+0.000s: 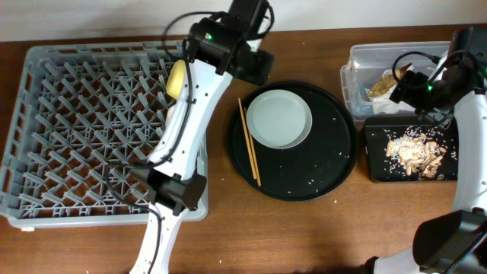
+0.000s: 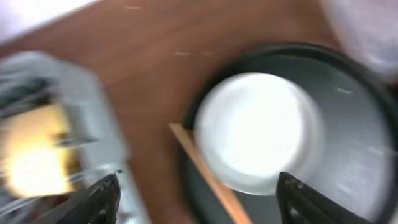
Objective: Sort waste into correct bins and load items into the dishwasher rack
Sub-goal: 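Grasp the white plate with the left gripper and lift it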
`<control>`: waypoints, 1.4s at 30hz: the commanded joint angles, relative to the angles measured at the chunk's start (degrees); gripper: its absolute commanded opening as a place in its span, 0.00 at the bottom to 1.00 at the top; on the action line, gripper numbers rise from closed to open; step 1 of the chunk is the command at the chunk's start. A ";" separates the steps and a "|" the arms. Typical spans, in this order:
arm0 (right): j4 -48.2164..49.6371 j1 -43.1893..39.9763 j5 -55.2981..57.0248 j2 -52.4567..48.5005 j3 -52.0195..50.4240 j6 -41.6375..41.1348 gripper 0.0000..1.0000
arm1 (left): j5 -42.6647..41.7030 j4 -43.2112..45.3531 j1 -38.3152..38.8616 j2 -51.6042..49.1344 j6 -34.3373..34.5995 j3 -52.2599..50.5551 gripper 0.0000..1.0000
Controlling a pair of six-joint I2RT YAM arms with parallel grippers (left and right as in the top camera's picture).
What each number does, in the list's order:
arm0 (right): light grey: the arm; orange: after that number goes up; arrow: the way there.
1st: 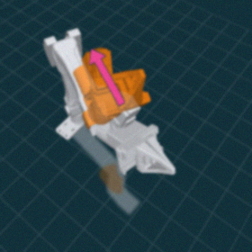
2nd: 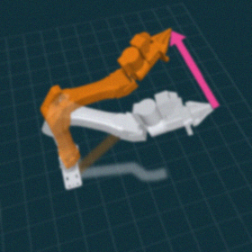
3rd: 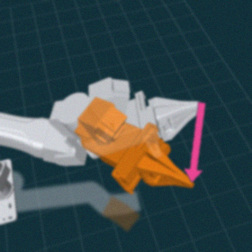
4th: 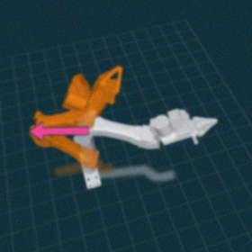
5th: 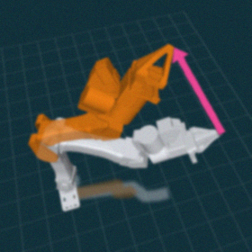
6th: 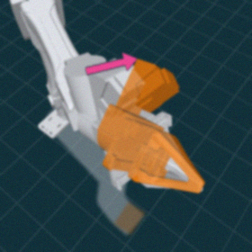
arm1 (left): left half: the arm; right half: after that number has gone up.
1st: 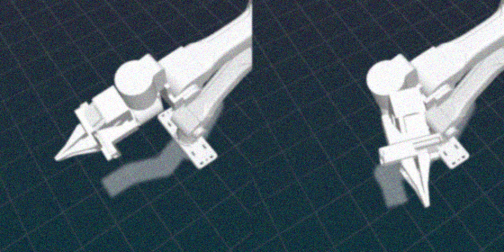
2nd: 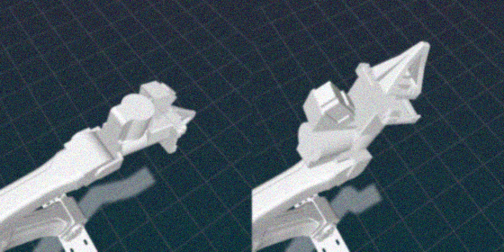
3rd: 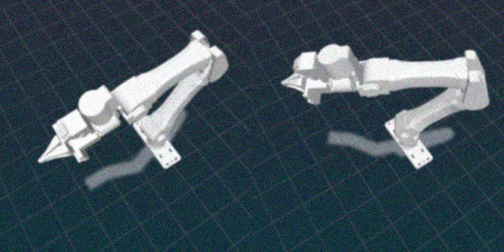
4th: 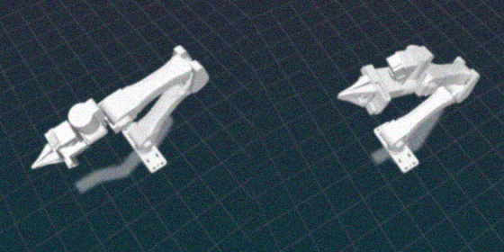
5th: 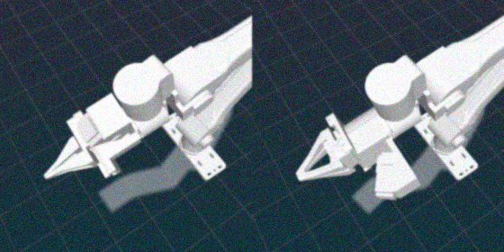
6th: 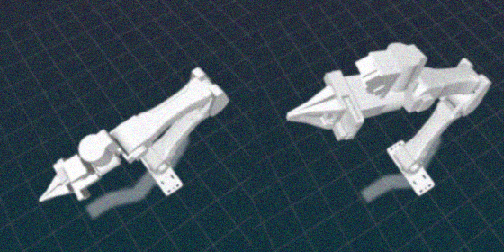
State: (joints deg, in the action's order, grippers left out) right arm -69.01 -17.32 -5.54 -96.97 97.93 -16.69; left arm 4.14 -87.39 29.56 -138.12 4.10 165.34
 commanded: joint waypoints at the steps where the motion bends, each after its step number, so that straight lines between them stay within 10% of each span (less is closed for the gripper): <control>1: -0.44 0.07 -0.50 -0.17 -0.26 -0.07 0.86 | -11.15 -0.02 2.10 -1.07 1.01 -4.52 0.71; 14: -1.73 0.07 -0.44 -0.17 -0.26 -0.07 0.87 | -12.37 26.10 -1.60 -1.49 -7.50 -37.07 0.71; 34: -2.71 0.07 -0.22 -0.17 -0.26 -0.02 0.90 | -9.27 30.18 -1.62 -6.78 -5.73 -38.73 0.51; 39: -2.82 0.07 -0.04 -0.17 -0.26 -0.04 0.90 | -9.35 30.14 -1.55 -8.02 -4.72 -38.71 0.09; 42: -2.80 0.07 -0.04 -0.17 -0.26 -0.04 0.90 | -9.35 30.12 -1.46 -8.02 -4.74 -38.29 0.01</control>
State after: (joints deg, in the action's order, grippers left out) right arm -71.77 -17.32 -5.67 -96.97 97.93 -16.71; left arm -5.61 -56.99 27.73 -144.64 -0.19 127.20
